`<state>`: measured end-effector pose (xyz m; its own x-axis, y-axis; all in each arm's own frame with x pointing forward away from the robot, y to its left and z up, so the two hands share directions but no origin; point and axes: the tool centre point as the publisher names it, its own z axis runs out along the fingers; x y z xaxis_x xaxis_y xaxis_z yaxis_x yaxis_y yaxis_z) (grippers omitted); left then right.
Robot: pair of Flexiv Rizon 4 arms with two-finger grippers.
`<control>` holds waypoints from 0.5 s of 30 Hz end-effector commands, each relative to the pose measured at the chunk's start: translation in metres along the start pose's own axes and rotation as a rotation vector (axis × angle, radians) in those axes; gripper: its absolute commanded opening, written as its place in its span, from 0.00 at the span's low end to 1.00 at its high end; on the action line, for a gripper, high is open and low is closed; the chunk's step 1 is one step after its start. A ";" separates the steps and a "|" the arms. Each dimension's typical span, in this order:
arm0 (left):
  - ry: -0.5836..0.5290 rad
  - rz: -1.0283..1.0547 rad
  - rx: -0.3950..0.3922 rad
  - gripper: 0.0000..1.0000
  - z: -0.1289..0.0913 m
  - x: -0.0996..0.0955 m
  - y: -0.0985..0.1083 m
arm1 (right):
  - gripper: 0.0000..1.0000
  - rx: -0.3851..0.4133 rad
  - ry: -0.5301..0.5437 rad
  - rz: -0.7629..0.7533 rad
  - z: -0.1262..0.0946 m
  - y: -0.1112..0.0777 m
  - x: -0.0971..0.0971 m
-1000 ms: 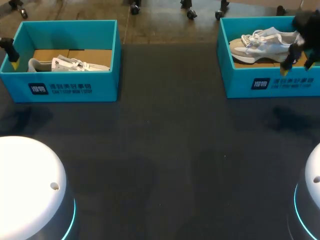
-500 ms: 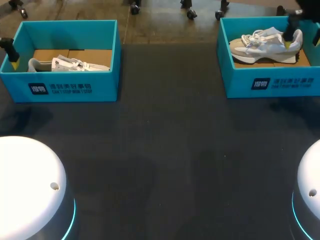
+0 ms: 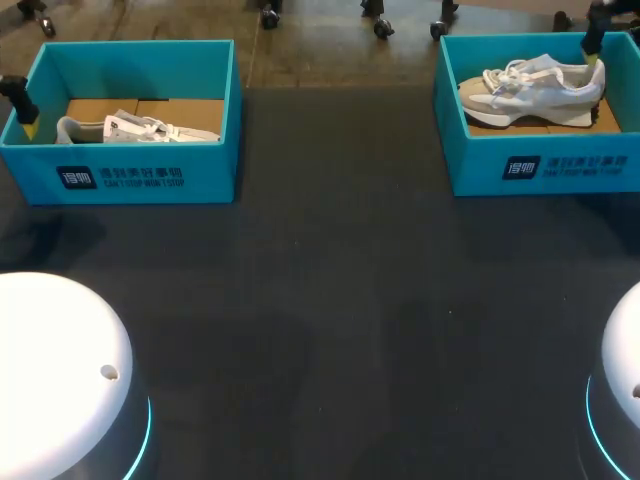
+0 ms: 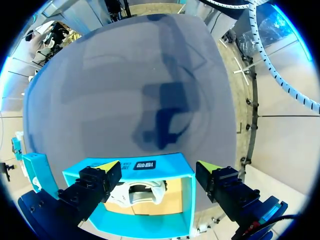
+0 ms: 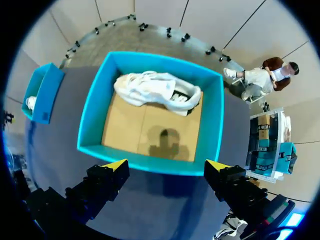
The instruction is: Take the shoe out of the shoebox, open the shoe tongue, remove and reinsert the insole, then place the shoe into the shoebox
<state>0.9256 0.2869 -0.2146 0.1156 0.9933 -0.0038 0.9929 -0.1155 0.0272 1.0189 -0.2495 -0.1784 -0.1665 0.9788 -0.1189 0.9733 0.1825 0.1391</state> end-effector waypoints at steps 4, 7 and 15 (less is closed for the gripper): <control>0.002 0.001 -0.002 1.00 0.000 0.000 -0.001 | 1.00 0.061 0.025 -0.002 0.008 0.031 -0.009; 0.002 0.001 -0.002 1.00 0.000 0.000 -0.001 | 1.00 0.061 0.025 -0.002 0.008 0.031 -0.009; 0.002 0.001 -0.002 1.00 0.000 0.000 -0.001 | 1.00 0.128 0.006 0.063 0.030 0.045 -0.021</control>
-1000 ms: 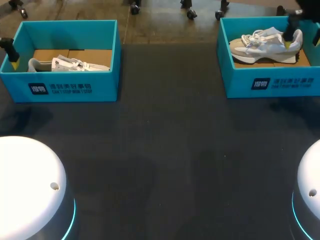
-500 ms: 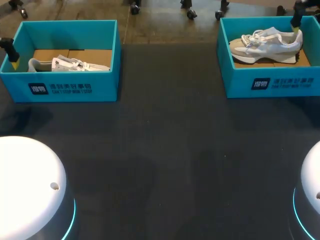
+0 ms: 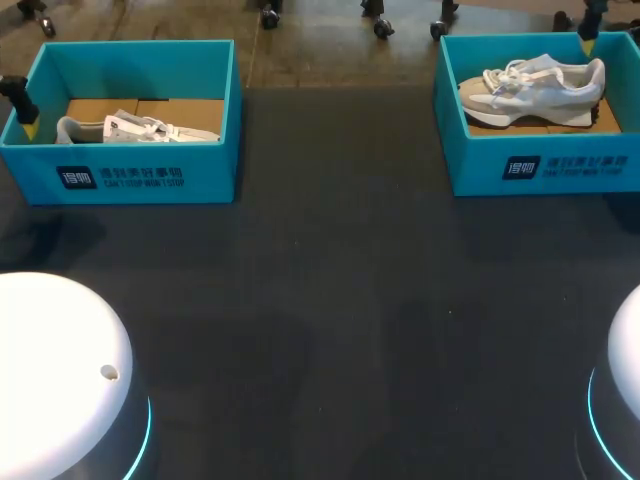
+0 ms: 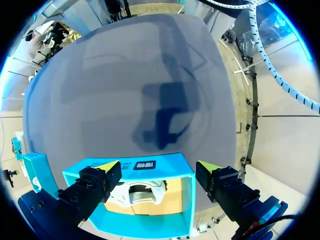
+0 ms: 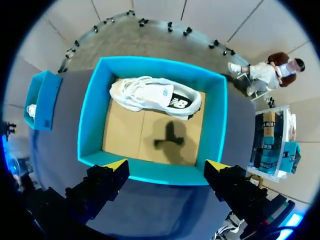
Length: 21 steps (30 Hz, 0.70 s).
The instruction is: Take the shoe out of the shoebox, open the shoe tongue, remove and reinsert the insole, then place the shoe into the shoebox
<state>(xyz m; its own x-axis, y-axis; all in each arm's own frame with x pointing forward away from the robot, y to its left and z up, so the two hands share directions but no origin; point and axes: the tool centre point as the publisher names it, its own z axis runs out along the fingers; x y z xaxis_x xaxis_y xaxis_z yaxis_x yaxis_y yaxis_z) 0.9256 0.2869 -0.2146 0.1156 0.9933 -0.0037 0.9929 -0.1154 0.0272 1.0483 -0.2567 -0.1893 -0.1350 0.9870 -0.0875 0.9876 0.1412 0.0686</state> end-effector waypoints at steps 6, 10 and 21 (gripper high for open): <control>0.002 0.001 -0.002 1.00 0.000 0.000 -0.001 | 1.00 0.063 -0.076 0.006 0.023 0.050 -0.019; 0.002 0.001 -0.002 1.00 0.000 0.000 -0.001 | 1.00 0.063 -0.076 0.006 0.023 0.050 -0.019; 0.002 0.001 -0.002 1.00 0.000 0.000 -0.001 | 1.00 0.073 -0.109 0.018 0.026 0.058 -0.024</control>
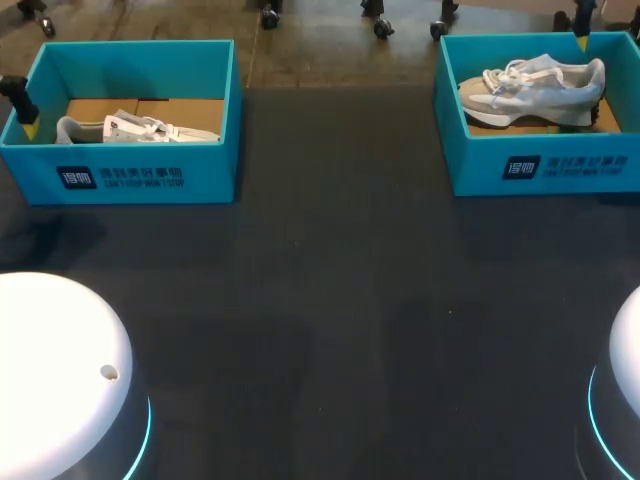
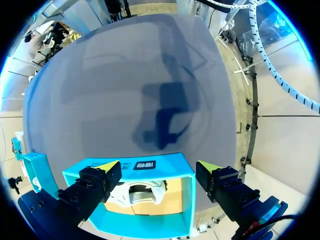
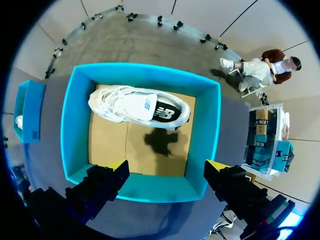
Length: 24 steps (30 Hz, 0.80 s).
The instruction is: Take the shoe out of the shoebox, open the shoe tongue, remove and reinsert the insole, then place the shoe into the shoebox
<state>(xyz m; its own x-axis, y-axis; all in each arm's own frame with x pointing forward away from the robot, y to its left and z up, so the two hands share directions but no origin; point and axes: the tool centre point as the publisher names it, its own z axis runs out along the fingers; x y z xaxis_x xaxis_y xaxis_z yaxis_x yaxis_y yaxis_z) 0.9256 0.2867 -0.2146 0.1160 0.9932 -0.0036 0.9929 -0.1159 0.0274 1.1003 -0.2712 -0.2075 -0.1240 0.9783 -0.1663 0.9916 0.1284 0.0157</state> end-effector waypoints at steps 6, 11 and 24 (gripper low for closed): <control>0.002 0.001 -0.002 1.00 0.000 0.000 -0.001 | 1.00 0.029 -0.052 0.046 0.035 0.035 -0.004; 0.002 0.001 -0.002 1.00 0.000 0.000 -0.001 | 1.00 0.029 -0.052 0.046 0.035 0.035 -0.004; 0.002 0.001 -0.002 1.00 0.000 0.000 -0.001 | 1.00 0.040 -0.062 0.056 0.047 0.047 -0.009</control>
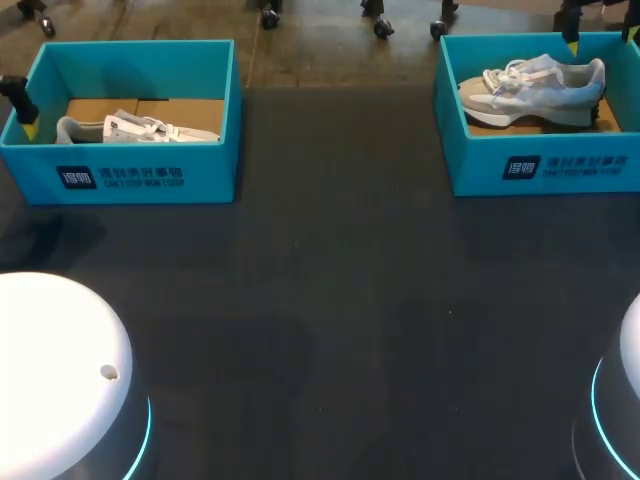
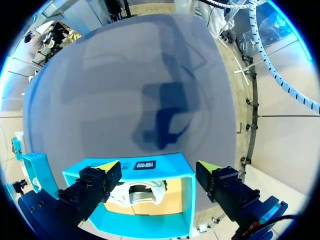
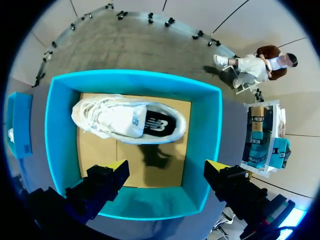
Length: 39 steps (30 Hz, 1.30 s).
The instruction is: Take the shoe out of the shoebox, open the shoe tongue, remove and reinsert the insole, then place the shoe into the shoebox
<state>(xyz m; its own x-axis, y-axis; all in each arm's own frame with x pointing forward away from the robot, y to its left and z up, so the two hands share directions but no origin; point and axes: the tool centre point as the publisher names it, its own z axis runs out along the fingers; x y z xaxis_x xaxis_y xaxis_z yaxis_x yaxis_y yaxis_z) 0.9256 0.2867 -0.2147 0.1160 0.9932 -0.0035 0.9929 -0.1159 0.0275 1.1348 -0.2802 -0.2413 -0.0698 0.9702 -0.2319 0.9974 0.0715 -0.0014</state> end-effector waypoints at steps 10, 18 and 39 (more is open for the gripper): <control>0.002 0.001 -0.002 1.00 0.000 0.000 -0.001 | 1.00 -0.006 0.040 0.008 0.044 0.025 0.001; 0.002 0.001 -0.002 1.00 0.000 0.000 -0.001 | 0.88 0.005 0.042 0.025 0.061 0.030 -0.006; 0.002 0.001 -0.002 1.00 0.000 0.000 -0.001 | 0.84 0.008 0.095 0.039 0.098 0.045 -0.021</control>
<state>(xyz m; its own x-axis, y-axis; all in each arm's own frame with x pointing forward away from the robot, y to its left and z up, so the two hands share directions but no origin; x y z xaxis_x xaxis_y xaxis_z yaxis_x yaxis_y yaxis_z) 0.9256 0.2866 -0.2146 0.1161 0.9932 -0.0036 0.9929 -0.1159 0.0275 1.1677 -0.3162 -0.3247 -0.0312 0.9886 -0.1474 0.9992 0.0345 0.0205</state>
